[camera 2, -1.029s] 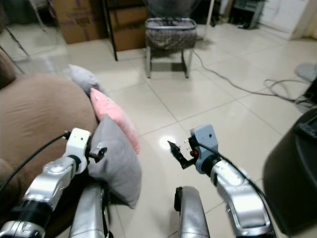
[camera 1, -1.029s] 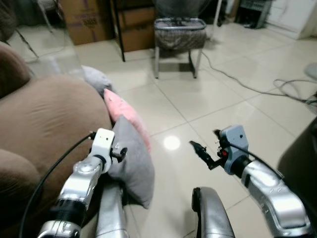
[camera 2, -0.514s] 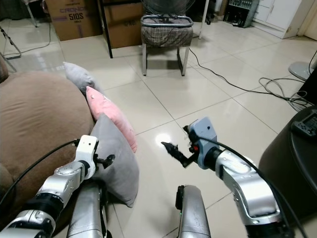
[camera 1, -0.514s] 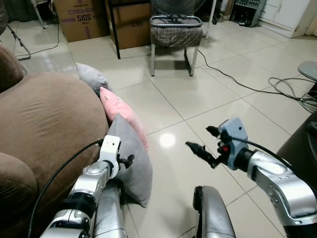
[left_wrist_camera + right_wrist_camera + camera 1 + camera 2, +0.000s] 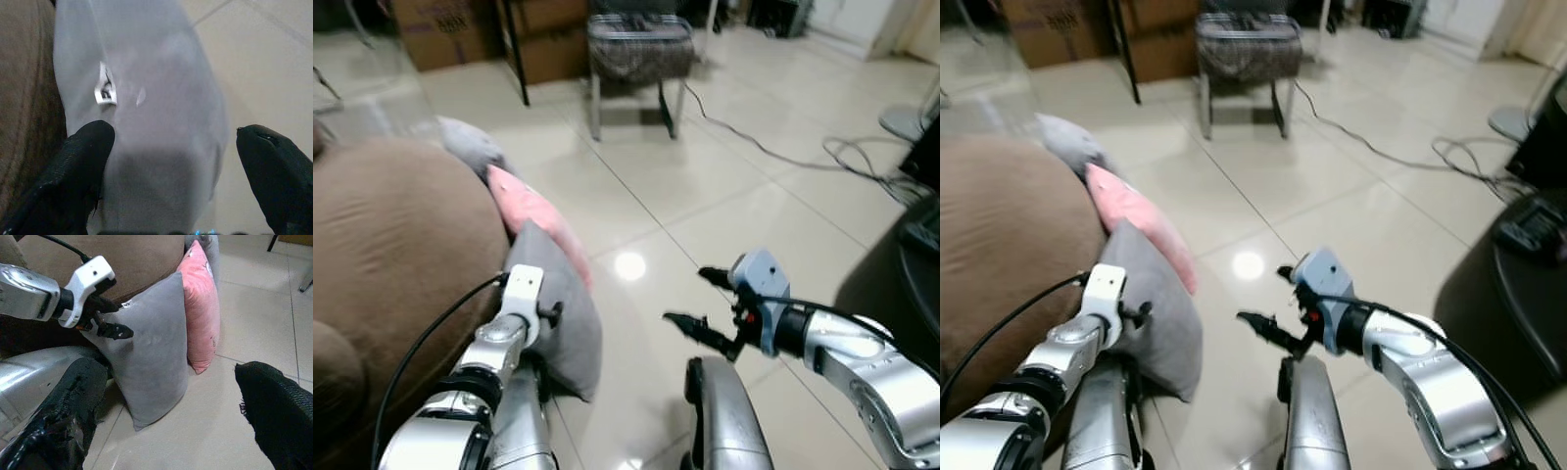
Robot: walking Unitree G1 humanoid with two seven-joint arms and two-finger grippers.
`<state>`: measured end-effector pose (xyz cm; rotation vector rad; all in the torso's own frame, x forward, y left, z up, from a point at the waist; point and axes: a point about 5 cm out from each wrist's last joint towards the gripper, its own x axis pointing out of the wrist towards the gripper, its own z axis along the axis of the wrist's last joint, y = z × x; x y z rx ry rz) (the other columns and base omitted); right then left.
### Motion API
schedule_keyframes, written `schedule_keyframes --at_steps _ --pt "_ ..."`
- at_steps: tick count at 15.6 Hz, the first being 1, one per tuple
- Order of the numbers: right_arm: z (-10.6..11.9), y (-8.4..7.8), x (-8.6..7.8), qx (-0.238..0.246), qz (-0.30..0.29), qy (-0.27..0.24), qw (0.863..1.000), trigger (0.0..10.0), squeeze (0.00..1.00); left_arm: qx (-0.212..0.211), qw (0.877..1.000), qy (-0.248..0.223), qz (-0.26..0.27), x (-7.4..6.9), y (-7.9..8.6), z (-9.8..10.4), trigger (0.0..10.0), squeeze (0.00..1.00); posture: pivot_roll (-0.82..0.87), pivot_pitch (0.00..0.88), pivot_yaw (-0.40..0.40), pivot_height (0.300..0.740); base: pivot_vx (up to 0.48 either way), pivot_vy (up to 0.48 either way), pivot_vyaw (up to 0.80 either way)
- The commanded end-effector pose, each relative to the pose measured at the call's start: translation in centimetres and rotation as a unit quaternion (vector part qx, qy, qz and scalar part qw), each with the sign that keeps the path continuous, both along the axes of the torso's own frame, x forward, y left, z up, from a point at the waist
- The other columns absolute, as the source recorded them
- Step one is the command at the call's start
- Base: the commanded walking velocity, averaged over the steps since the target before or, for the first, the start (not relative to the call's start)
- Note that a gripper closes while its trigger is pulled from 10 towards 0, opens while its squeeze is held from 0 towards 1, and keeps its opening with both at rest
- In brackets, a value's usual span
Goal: Move the pillow to the sofa from floor
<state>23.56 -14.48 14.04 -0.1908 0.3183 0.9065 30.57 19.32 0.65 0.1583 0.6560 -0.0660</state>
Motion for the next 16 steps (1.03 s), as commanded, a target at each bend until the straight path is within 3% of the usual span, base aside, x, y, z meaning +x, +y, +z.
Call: schedule_keyframes --at_steps 1,7,9,10,11,12,16 --pt "0.5 0.1 -0.5 0.001 0.009 -0.003 1.0 10.0 0.0 0.016 1.0 -0.002 0.008 0.1 0.5 0.1 10.0 0.0 -0.24 0.114 -0.018 0.512 0.0 0.0 0.0" --pt "0.9 -0.5 -1.1 -0.001 -0.009 -0.01 1.0 10.0 0.0 0.071 0.993 -0.04 0.084 0.1 3.5 0.8 10.0 0.0 -0.23 0.148 -0.021 0.512 0.0 0.0 0.0" --pt "0.8 -0.3 -1.2 -0.002 -0.006 -0.007 1.0 10.0 0.0 0.085 0.994 -0.012 0.07 -0.5 3.7 0.2 10.0 0.0 -0.23 0.144 -0.02 0.512 0.0 0.0 0.0" --pt "0.8 -0.1 -1.3 -0.002 0.0 -0.006 1.0 10.0 0.0 0.068 0.995 0.025 0.062 -1.2 3.5 -0.6 7.7 0.0 -0.23 0.143 -0.02 0.512 0.0 0.0 0.0" --pt "0.8 -0.1 -1.3 -0.002 0.002 -0.007 1.0 10.0 0.0 0.061 0.996 0.035 0.058 -1.4 3.4 -0.9 7.7 0.0 -0.23 0.143 -0.02 0.512 0.0 0.0 0.0" --pt "0.7 0.1 -1.5 -0.003 0.012 -0.001 1.0 10.0 0.0 0.035 0.997 0.041 0.057 -1.5 3.1 -1.1 0.0 0.0 -0.23 0.133 -0.021 0.512 0.0 0.0 0.0" --pt "0.1 0.1 -1.6 -0.008 0.029 0.017 0.999 10.0 0.0 -0.003 0.998 0.028 0.054 -1.2 2.6 -0.9 0.0 0.0 -0.22 0.117 -0.021 0.512 0.0 0.0 0.0"
